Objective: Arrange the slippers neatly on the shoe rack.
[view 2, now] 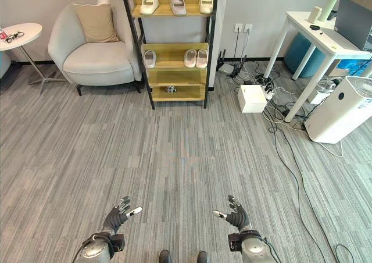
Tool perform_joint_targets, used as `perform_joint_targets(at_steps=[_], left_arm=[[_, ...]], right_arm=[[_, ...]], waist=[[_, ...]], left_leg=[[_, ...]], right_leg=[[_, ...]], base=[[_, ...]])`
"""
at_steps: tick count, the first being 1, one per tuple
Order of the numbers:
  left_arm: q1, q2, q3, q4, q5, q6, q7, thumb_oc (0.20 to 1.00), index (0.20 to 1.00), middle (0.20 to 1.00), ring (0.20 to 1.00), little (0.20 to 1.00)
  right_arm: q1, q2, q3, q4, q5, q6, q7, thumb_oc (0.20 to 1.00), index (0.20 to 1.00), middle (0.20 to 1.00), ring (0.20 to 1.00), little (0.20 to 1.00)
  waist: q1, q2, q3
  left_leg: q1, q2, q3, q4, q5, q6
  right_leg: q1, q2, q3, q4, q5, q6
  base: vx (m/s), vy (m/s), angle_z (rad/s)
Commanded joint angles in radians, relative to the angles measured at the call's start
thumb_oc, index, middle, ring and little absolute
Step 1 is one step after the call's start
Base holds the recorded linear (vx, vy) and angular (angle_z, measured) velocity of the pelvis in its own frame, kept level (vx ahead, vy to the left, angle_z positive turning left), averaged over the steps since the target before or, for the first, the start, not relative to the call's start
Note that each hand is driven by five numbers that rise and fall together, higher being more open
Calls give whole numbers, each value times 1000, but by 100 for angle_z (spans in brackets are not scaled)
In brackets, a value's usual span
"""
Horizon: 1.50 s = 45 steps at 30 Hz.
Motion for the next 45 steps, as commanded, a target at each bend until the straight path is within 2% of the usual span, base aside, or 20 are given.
perform_joint_targets(at_steps=[1,2,7,10,14,16,20,21,22,23,26,29,34,35,36,37,38,39,42,45], left_arm=[[-66,42,33,-7,38,-32,10,1000,1000,1000,1000,1000],[-81,60,40,6,67,-28,12,1000,1000,1000,1000,1000],[-88,60,48,10,76,-29,9,1000,1000,1000,1000,1000],[-109,57,43,-13,62,-40,9,1000,1000,1000,1000,1000],[-164,62,41,-20,48,-51,14,1000,1000,1000,1000,1000],[-177,63,44,-28,45,-58,14,1000,1000,1000,1000,1000],[-177,63,47,-53,37,-70,10,1000,1000,1000,1000,1000],[-163,51,56,-58,11,-77,15,1000,1000,1000,1000,1000],[-162,51,56,-58,11,-77,15,1000,1000,1000,1000,1000],[-141,38,73,-82,-26,-81,15,1000,1000,1000,1000,1000],[-131,32,92,-94,-51,-82,23,1000,1000,1000,1000,1000],[-131,33,96,-96,-46,-81,28,1000,1000,1000,1000,1000],[-125,32,95,-100,-27,-77,33,1000,1000,1000,1000,1000],[-124,31,93,-102,-24,-76,36,1000,1000,1000,1000,1000],[-124,31,85,-107,-12,-72,41,1000,1000,1000,1000,1000],[-134,34,78,-106,2,-69,49,1000,1000,1000,1000,1000],[-138,41,78,-100,11,-70,54,1000,1000,1000,1000,1000],[-102,52,95,-121,21,-70,54,1000,1000,1000,1000,1000],[-78,65,100,-125,27,-67,41,1000,1000,1000,1000,1000],[-74,87,100,-131,35,-59,27,1000,1000,1000,1000,1000]], right_arm=[[-62,-19,9,-50,-9,-31,-6,1000,1000,1000,1000,1000],[-86,-12,10,-48,-22,-23,-3,1000,1000,1000,1000,1000],[-76,-11,2,-70,-43,-21,-1,1000,1000,1000,1000,1000],[-62,-18,-15,-73,-28,-19,-2,1000,1000,1000,1000,1000],[-71,-23,-9,-57,-31,-15,-1,1000,1000,1000,1000,1000],[-67,-33,-8,-64,-49,-12,4,1000,1000,1000,1000,1000],[-35,-55,-16,-88,-53,-26,17,1000,1000,1000,1000,1000],[-12,-72,-21,-99,-55,-30,25,1000,1000,1000,1000,1000],[-11,-72,-21,-99,-55,-30,25,1000,1000,1000,1000,1000],[-1,-87,-18,-103,-45,-43,32,1000,1000,1000,1000,1000],[-3,-106,-24,-116,-29,-51,35,1000,1000,1000,1000,1000],[-2,-112,-32,-121,-20,-46,28,1000,1000,1000,1000,1000],[6,-114,-42,-115,-7,-52,24,1000,1000,1000,1000,1000],[4,-114,-42,-110,-7,-52,21,1000,1000,1000,1000,1000],[2,-114,-42,-99,-7,-55,13,1000,1000,1000,1000,1000],[-7,-114,-43,-84,-7,-57,-4,1000,1000,1000,1000,1000],[-10,-106,-42,-68,-6,-51,-13,1000,1000,1000,1000,1000],[1,-94,-40,-77,-15,-45,-1,1000,1000,1000,1000,1000],[0,-80,-32,-84,-28,-35,21,1000,1000,1000,1000,1000],[4,-55,-26,-80,-28,-32,42,1000,1000,1000,1000,1000]], waist=[[1,-39,44],[-3,-37,78],[-23,-22,107],[-48,-23,116],[-77,-39,126],[-90,-41,119],[-112,-39,90],[-119,-23,78],[-121,-22,75],[-108,-8,74],[-86,-26,85],[-65,-39,102],[-32,-51,109],[-23,-46,108],[-2,-29,111],[15,-26,115],[24,-34,114],[39,-29,87],[53,-58,56],[58,-97,36]], left_leg=[[31,47,-16,28,-114,-42],[28,39,-4,38,-134,-18],[99,41,16,8,-158,-5],[145,26,0,-1,-195,-18],[203,24,-13,-1,-246,-49],[238,34,-16,-1,-274,-63],[286,61,-33,-1,-304,-84],[278,110,-35,68,-264,-110],[273,112,-37,73,-266,-111],[194,137,-55,262,-158,-136],[70,115,-99,505,-33,-152],[-16,124,-70,577,-34,-143],[-124,116,-24,401,-118,-105],[-155,119,-25,327,-103,-105],[-192,137,-38,163,2,-119],[-236,142,-29,34,56,-133],[-275,142,0,-1,65,-140],[-265,152,15,-1,109,-140],[-252,126,30,43,109,-115],[-241,82,57,119,25,-61]], right_leg=[[17,-109,1,78,-116,103],[-124,-131,9,325,-103,152],[-253,-164,-3,533,-42,176],[-267,-164,-33,377,-51,152],[-290,-167,-88,92,30,165],[-300,-161,-121,51,59,172],[-272,-139,-96,57,69,148],[-250,-112,-94,73,51,120],[-251,-111,-97,74,50,120],[-190,-69,-95,58,17,81],[-121,-57,-78,40,-27,32],[-64,-55,-65,38,-77,10],[16,-56,-45,21,-134,18],[33,-49,-43,17,-146,21],[78,-26,-40,6,-174,26],[122,-15,-43,2,-207,30],[156,-17,-37,2,-224,37],[208,-16,-2,2,-246,48],[222,-64,36,28,-251,69],[149,-121,48,208,-196,123]], base=[[-64,242,-18],[-63,207,-15],[99,133,-11],[296,-31,-4],[327,-138,6],[361,-166,10],[300,-197,32],[341,-287,68],[433,-426,52],[287,-310,46],[286,-268,-1],[294,-136,-53],[315,-7,-10],[363,67,-31],[614,103,-53],[734,148,-56],[909,292,-62],[648,252,-48],[566,331,-62],[318,260,-4]])
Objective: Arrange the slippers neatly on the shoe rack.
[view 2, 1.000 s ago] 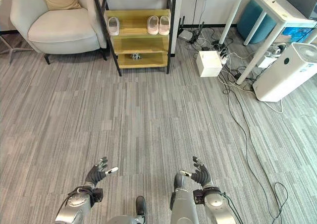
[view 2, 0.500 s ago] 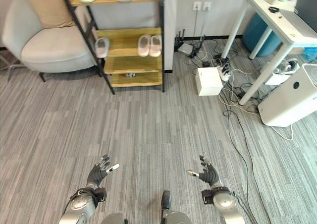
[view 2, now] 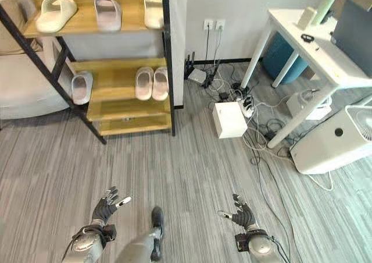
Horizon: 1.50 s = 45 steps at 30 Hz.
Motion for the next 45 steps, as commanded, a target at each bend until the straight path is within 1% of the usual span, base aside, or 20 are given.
perform_joint_targets(at_steps=[1,2,4,5,8,9,10,11,13,15,19,21,22,23,24,29,33,41,43,45], left_arm=[[-46,34,19,-77,36,-35,-15,1000,1000,1000,1000,1000],[-51,44,17,-84,39,-32,-18,1000,1000,1000,1000,1000],[-55,45,17,-80,41,-31,-18,1000,1000,1000,1000,1000],[-64,47,15,-81,43,-31,-17,1000,1000,1000,1000,1000],[-74,46,19,-84,36,-36,-18,1000,1000,1000,1000,1000],[-85,40,23,-81,27,-38,-11,1000,1000,1000,1000,1000],[-85,40,23,-81,26,-38,-11,1000,1000,1000,1000,1000],[-102,27,31,-64,14,-43,0,1000,1000,1000,1000,1000],[-106,23,30,-69,20,-49,-3,1000,1000,1000,1000,1000],[-92,6,31,-70,24,-50,1,1000,1000,1000,1000,1000],[-116,-32,21,-53,-42,-58,24,1000,1000,1000,1000,1000],[-120,-33,18,-53,-40,-57,26,1000,1000,1000,1000,1000],[-117,-28,7,-56,-27,-50,27,1000,1000,1000,1000,1000],[-117,-28,7,-56,-27,-50,27,1000,1000,1000,1000,1000],[-119,-26,2,-51,-19,-42,35,1000,1000,1000,1000,1000],[-85,-22,6,-68,-9,-44,24,1000,1000,1000,1000,1000],[-67,-4,13,-77,13,-36,9,1000,1000,1000,1000,1000],[-20,3,59,-81,15,-41,12,1000,1000,1000,1000,1000],[-29,-1,64,-87,0,-49,21,1000,1000,1000,1000,1000],[-41,-5,52,-97,-10,-53,24,1000,1000,1000,1000,1000]], right_arm=[[-64,-1,-23,-36,-9,-28,17,1000,1000,1000,1000,1000],[-70,10,-23,-25,-4,-29,20,1000,1000,1000,1000,1000],[-72,17,-23,-24,-2,-27,21,1000,1000,1000,1000,1000],[-66,25,-21,-24,-2,-25,23,1000,1000,1000,1000,1000],[-62,23,-20,-20,7,-25,25,1000,1000,1000,1000,1000],[-67,22,-21,-13,15,-25,17,1000,1000,1000,1000,1000],[-67,22,-21,-13,15,-25,17,1000,1000,1000,1000,1000],[-75,26,-19,-1,16,-21,12,1000,1000,1000,1000,1000],[-64,22,-21,-13,10,-20,15,1000,1000,1000,1000,1000],[-48,17,-20,-8,9,-31,16,1000,1000,1000,1000,1000],[-56,-7,-32,-6,40,-49,-3,1000,1000,1000,1000,1000],[-55,-12,-36,-6,45,-47,-5,1000,1000,1000,1000,1000],[-34,-21,-47,-3,47,-47,-10,1000,1000,1000,1000,1000],[-34,-22,-48,-3,47,-47,-10,1000,1000,1000,1000,1000],[-38,-31,-57,7,45,-43,-26,1000,1000,1000,1000,1000],[-12,-23,-65,3,41,-43,-4,1000,1000,1000,1000,1000],[-12,-1,-53,23,40,-33,14,1000,1000,1000,1000,1000],[-28,0,-22,36,7,-27,35,1000,1000,1000,1000,1000],[-45,-8,-17,39,5,-30,33,1000,1000,1000,1000,1000],[-57,-18,-18,41,2,-29,26,1000,1000,1000,1000,1000]], waist=[[32,17,19],[25,20,22],[21,24,26],[5,50,40],[-24,71,65],[-39,70,73],[-41,72,76],[-58,69,80],[-68,59,72],[-70,53,57],[-54,33,74],[-53,31,75],[-52,35,67],[-53,35,68],[-45,44,66],[-49,69,24],[-41,66,1],[-9,65,-4],[8,54,13],[14,46,26]], left_leg=[[82,125,-20,-38,-53,-150],[118,108,-12,-47,-85,-126],[144,105,-12,-57,-96,-117],[211,107,-28,-92,-116,-111],[294,99,-53,-120,-147,-121],[336,87,-67,-128,-169,-130],[341,90,-69,-129,-171,-131],[382,97,-79,-138,-191,-147],[407,95,-93,-121,-232,-155],[418,108,-101,-54,-269,-166],[277,121,-138,242,-201,-207],[255,132,-127,248,-198,-206],[248,210,-70,94,-170,-212],[253,209,-70,86,-166,-213],[225,258,-63,-3,-93,-228],[297,235,-77,-129,-83,-236],[342,209,-59,-157,-100,-224],[373,194,-78,-143,-119,-215],[324,189,-123,-47,-137,-224],[278,215,-138,-19,-128,-242]], right_leg=[[-137,-92,-2,21,102,96],[-203,-106,-6,148,188,124],[-245,-110,-8,204,220,130],[-337,-92,-31,250,223,110],[-387,-72,-97,120,142,74],[-420,-62,-120,-28,159,69],[-411,-59,-124,-36,160,69],[-438,-52,-135,-142,205,81],[-424,-47,-109,-179,215,79],[-388,-39,-98,-181,220,50],[-297,-23,-109,-191,179,-8],[-279,-23,-115,-194,166,-12],[-246,-32,-140,-198,137,-4],[-243,-33,-141,-198,136,-4],[-227,-30,-155,-201,121,1],[-200,-39,-143,-199,119,20],[-192,-65,-134,-207,137,41],[-164,-69,-131,-229,140,39],[-166,-77,-130,-229,143,37],[-167,-91,-140,-229,140,41]], base=[[321,318,25],[185,186,20],[199,162,25],[323,160,29],[376,13,38],[338,-71,31],[425,-144,4],[313,-128,17],[330,-159,63],[272,-163,82],[191,-149,39],[185,13,21],[196,85,38],[306,173,51],[117,83,34],[176,171,-40],[77,164,12],[12,19,16],[-89,44,4],[-117,176,8]])
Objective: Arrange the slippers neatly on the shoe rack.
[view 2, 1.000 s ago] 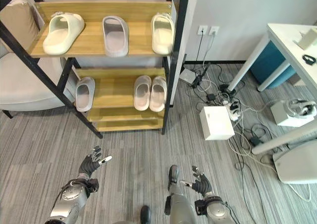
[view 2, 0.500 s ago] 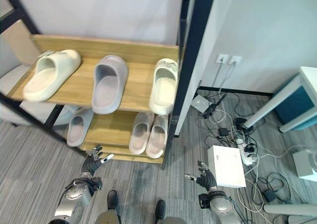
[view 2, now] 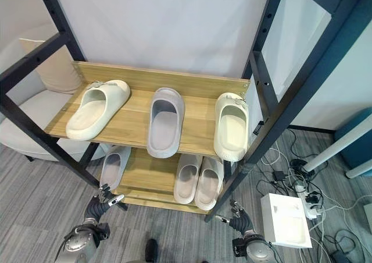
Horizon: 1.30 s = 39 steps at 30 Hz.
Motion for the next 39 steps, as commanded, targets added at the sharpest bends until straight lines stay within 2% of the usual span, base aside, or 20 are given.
perform_joint_targets(at_steps=[1,2,4,5,6,8,9,10,11,12,14,15,16,17,22,28,30,35,39], left_arm=[[-103,19,1,-51,4,-52,6,1000,1000,1000,1000,1000],[-108,20,-15,-49,17,-51,8,1000,1000,1000,1000,1000],[-108,21,-23,-63,22,-56,4,1000,1000,1000,1000,1000],[-106,10,-49,-52,36,-50,-6,1000,1000,1000,1000,1000],[-106,10,-49,-52,36,-51,-6,1000,1000,1000,1000,1000],[-110,20,-58,-56,41,-49,-14,1000,1000,1000,1000,1000],[-110,20,-58,-56,41,-49,-14,1000,1000,1000,1000,1000],[-114,34,-63,-46,56,-46,-28,1000,1000,1000,1000,1000],[-119,45,-67,-41,60,-44,-33,1000,1000,1000,1000,1000],[-119,59,-62,-44,65,-38,-42,1000,1000,1000,1000,1000],[-119,60,-62,-44,65,-38,-43,1000,1000,1000,1000,1000],[-111,69,-58,-42,68,-34,-51,1000,1000,1000,1000,1000],[-104,71,-55,-43,71,-31,-54,1000,1000,1000,1000,1000],[-91,70,-54,-50,76,-31,-59,1000,1000,1000,1000,1000],[-88,62,-53,-44,76,-25,-62,1000,1000,1000,1000,1000],[-80,41,-80,-48,115,-26,-66,1000,1000,1000,1000,1000],[-82,39,-97,-60,120,-30,-56,1000,1000,1000,1000,1000],[-83,36,-121,-52,141,-42,-43,1000,1000,1000,1000,1000],[-83,41,-128,-57,137,-50,-33,1000,1000,1000,1000,1000]], right_arm=[[-43,-47,-5,-24,-14,-34,-14,1000,1000,1000,1000,1000],[-48,-45,-12,-16,-10,-32,-24,1000,1000,1000,1000,1000],[-44,-34,-18,-14,-1,-32,-20,1000,1000,1000,1000,1000],[-37,-21,-34,-8,-8,-29,-22,1000,1000,1000,1000,1000],[-37,-21,-34,-8,-8,-29,-22,1000,1000,1000,1000,1000],[-47,-8,-26,-6,-14,-24,-22,1000,1000,1000,1000,1000],[-47,-7,-26,-6,-14,-24,-22,1000,1000,1000,1000,1000],[-68,6,-12,3,-22,-17,-23,1000,1000,1000,1000,1000],[-80,11,-3,13,-29,-15,-22,1000,1000,1000,1000,1000],[-97,13,10,12,-44,-9,-19,1000,1000,1000,1000,1000],[-97,13,10,12,-44,-9,-19,1000,1000,1000,1000,1000],[-97,7,19,-2,-68,-10,-20,1000,1000,1000,1000,1000],[-93,5,20,-6,-75,-10,-19,1000,1000,1000,1000,1000],[-88,2,21,-14,-92,-9,-22,1000,1000,1000,1000,1000],[-91,-22,42,-57,-168,-4,-34,1000,1000,1000,1000,1000],[-59,-129,83,-387,-436,-30,-26,1000,1000,1000,1000,1000],[-45,-173,70,-570,-495,-57,-30,1000,1000,1000,1000,1000],[-40,-227,54,-859,-466,-113,-14,1000,1000,1000,1000,1000],[-59,-234,38,-986,-390,-145,-13,1000,1000,1000,1000,1000]], waist=[[9,-36,56],[10,-37,56],[13,-28,38],[-10,-19,10],[-9,-20,8],[-13,-26,6],[-11,-27,6],[-7,-29,12],[-5,-29,16],[1,-21,24],[3,-21,25],[9,-20,22],[17,-20,21],[21,-22,18],[23,-27,14],[8,-34,1],[-5,-30,-1],[-22,-19,-9],[-29,-17,-16]], left_leg=[[18,131,14,106,-109,-80],[9,163,15,87,-82,-90],[34,162,-16,11,-86,-91],[35,126,-27,-18,-110,-85],[34,125,-26,-18,-110,-84],[45,82,-8,-18,-134,-63],[45,80,-6,-18,-134,-62],[47,51,23,-18,-144,-42],[45,44,41,-18,-146,-36],[40,41,67,-18,-145,-24],[41,41,68,-18,-145,-24],[37,35,90,-18,-142,-14],[37,32,95,-18,-144,-12],[40,28,97,-18,-142,-10],[63,31,114,-18,-144,-11],[95,56,106,-18,-143,-20],[108,66,100,-18,-144,-25],[118,76,95,-18,-143,-32],[117,80,94,-18,-141,-32]], right_leg=[[-30,-65,13,13,-49,40],[-36,-79,2,16,-44,50],[-37,-85,0,12,-42,66],[-60,-134,-3,17,0,101],[-62,-136,-3,17,0,102],[-88,-178,12,11,55,124],[-88,-179,14,10,56,125],[-113,-211,16,3,90,143],[-132,-221,17,7,109,149],[-144,-208,7,39,84,131],[-145,-208,9,41,83,131],[-139,-181,-10,79,54,119],[-134,-175,-28,85,42,114],[-134,-169,-48,91,36,116],[-108,-162,-43,56,42,116],[-57,-131,-37,12,16,99],[-49,-120,-32,8,6,94],[-46,-105,-24,7,-4,90],[-47,-101,-17,6,-6,88]], base=[[-77,283,18],[-36,302,26],[39,382,25],[46,427,23],[23,456,22],[-16,211,13],[-72,284,-11],[-94,248,-23],[-175,361,-40],[-118,186,-50],[-77,110,-57],[-83,119,-31],[-84,123,-14],[0,11,-21],[12,-38,-23],[41,-84,-5],[38,-79,-3],[9,-15,-1],[0,0,0]])
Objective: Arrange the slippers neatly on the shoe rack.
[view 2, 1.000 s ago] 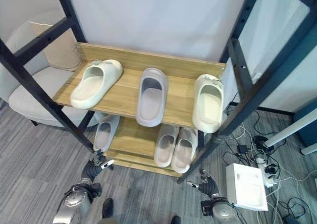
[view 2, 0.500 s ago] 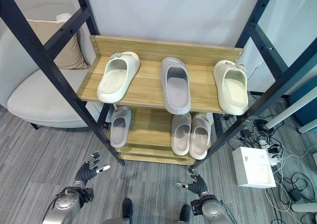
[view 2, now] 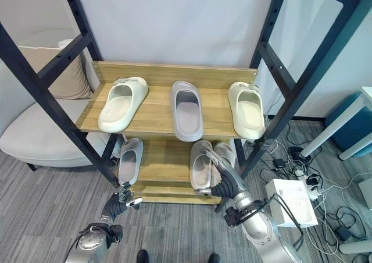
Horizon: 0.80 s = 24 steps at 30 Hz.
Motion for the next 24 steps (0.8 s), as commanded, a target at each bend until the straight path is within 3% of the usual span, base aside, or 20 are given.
perform_joint_targets(at_steps=[1,6,12,16,17,19,24], left_arm=[[-54,39,-5,-18,41,-67,16,1000,1000,1000,1000,1000],[-43,40,-14,-31,30,-74,23,1000,1000,1000,1000,1000],[-41,40,-29,-23,4,-75,33,1000,1000,1000,1000,1000],[-33,48,-34,-14,-7,-78,21,1000,1000,1000,1000,1000],[-19,59,-37,-10,-14,-80,5,1000,1000,1000,1000,1000],[-17,69,-44,5,-17,-80,-7,1000,1000,1000,1000,1000],[-17,73,-34,1,-16,-80,-10,1000,1000,1000,1000,1000]], right_arm=[[-90,-26,-68,-96,77,-83,-26,1000,1000,1000,1000,1000],[-194,-13,-146,-94,21,-70,-128,1000,1000,1000,1000,1000],[-476,13,-157,105,-187,33,-320,1000,1000,1000,1000,1000],[-621,-15,-134,248,-242,85,-377,1000,1000,1000,1000,1000],[-701,-41,-113,358,-250,109,-401,1000,1000,1000,1000,1000],[-794,-63,-83,462,-244,129,-420,1000,1000,1000,1000,1000],[-796,-84,-85,511,-259,146,-425,1000,1000,1000,1000,1000]], waist=[[3,-14,8],[9,-12,-6],[51,-17,-17],[88,-27,-12],[124,-37,-9],[155,-49,0],[183,-62,14]], left_leg=[[55,10,-32,5,-101,-10],[57,5,-36,5,-109,-5],[57,-8,-53,5,-118,4],[54,-18,-69,5,-120,8],[52,-24,-81,5,-122,10],[46,-30,-93,6,-123,10],[33,-36,-106,10,-125,11]], right_leg=[[50,-7,49,10,-117,22],[53,-8,49,12,-114,24],[56,-12,45,18,-111,25],[57,-15,40,21,-110,25],[64,-18,30,19,-109,27],[67,-20,21,16,-107,29],[71,-20,5,9,-111,31]], base=[[0,0,0],[16,20,1],[32,40,2],[28,28,17],[48,31,37],[51,31,35],[38,21,22]])
